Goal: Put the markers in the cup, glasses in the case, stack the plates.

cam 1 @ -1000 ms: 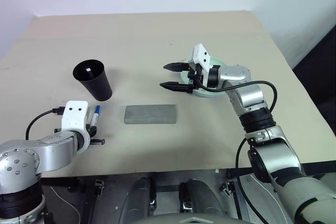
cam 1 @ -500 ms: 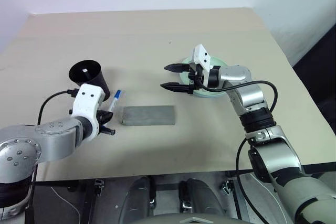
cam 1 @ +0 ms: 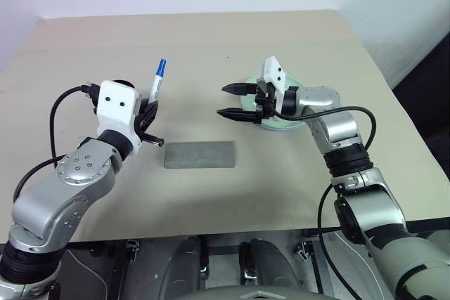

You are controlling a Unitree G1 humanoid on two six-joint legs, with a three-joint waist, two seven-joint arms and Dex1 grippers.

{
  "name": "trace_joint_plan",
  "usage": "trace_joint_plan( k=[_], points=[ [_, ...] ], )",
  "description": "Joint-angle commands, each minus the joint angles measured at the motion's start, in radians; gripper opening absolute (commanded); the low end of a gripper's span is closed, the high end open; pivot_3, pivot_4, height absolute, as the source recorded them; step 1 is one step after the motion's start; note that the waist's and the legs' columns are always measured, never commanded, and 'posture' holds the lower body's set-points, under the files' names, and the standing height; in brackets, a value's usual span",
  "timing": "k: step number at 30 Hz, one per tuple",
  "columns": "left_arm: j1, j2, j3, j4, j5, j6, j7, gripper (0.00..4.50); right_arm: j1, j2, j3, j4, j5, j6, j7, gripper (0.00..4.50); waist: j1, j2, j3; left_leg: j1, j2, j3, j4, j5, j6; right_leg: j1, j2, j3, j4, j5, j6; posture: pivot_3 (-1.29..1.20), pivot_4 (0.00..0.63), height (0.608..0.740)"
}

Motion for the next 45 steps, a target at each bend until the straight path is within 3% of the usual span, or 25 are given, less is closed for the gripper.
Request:
trace_joint_plan(
  k=[1, 6, 14, 22, 35, 45],
  points=[
    [0.007, -0.063, -0.01, 0.049, 0.172, -0.219, -0.073, 0.28, -0.009, -0.011, -0.03, -0.043, 0.022, 0.004, -0.003, 3.3, 0.0, 0.0, 0.0, 0.0, 0.0, 0.0, 0.0, -0.001, 0.001, 0.0, 0.0, 0.0, 0.0, 0.0, 0.0, 0.0, 0.15, 0.715],
    [0.002, -0.14, -0.031, 0.206, 0.358, -0.478, -0.158, 0.28, -0.001, -0.015, -0.028, -0.056, 0.021, 0.015, -0.01, 3.3, 0.0, 0.0, 0.0, 0.0, 0.0, 0.0, 0.0, -0.001, 0.003, 0.0, 0.0, 0.0, 0.001, 0.0, 0.0, 0.0, 0.15, 0.715],
    [-0.041, -0.261, 0.029, 0.323, 0.365, -0.725, -0.29, 0.28, -0.004, -0.017, -0.035, -0.052, 0.016, 0.008, -0.029, 3.3, 0.001, 0.0, 0.0, 0.0, 0.0, 0.001, 0.001, -0.002, 0.004, 0.0, 0.0, 0.0, 0.002, 0.0, 0.001, 0.0, 0.15, 0.715],
    [-0.057, -0.326, 0.093, 0.314, 0.256, -0.723, -0.378, 0.28, 0.006, -0.019, -0.037, -0.06, 0.02, 0.006, -0.043, 3.3, 0.0, 0.0, 0.0, 0.0, 0.001, 0.002, 0.002, -0.001, 0.005, 0.0, 0.001, 0.0, 0.004, 0.0, 0.001, 0.0, 0.15, 0.715],
    [-0.071, -0.258, 0.257, 0.342, 0.297, -0.701, -0.378, 0.28, 0.007, -0.016, -0.031, -0.068, 0.022, 0.005, -0.036, 3.3, -0.001, 0.0, 0.0, 0.001, 0.001, 0.002, 0.003, 0.0, 0.005, 0.001, 0.001, 0.0, 0.005, 0.001, 0.002, 0.0, 0.15, 0.715],
    [-0.043, -0.21, 0.334, 0.407, 0.221, -0.678, -0.481, 0.28, 0.015, -0.021, -0.03, -0.113, 0.069, 0.032, 0.023, 3.3, -0.001, 0.0, 0.0, 0.002, 0.001, 0.002, 0.003, 0.0, 0.005, 0.001, 0.001, 0.0, 0.005, 0.001, 0.002, 0.0, 0.15, 0.715]
  ],
)
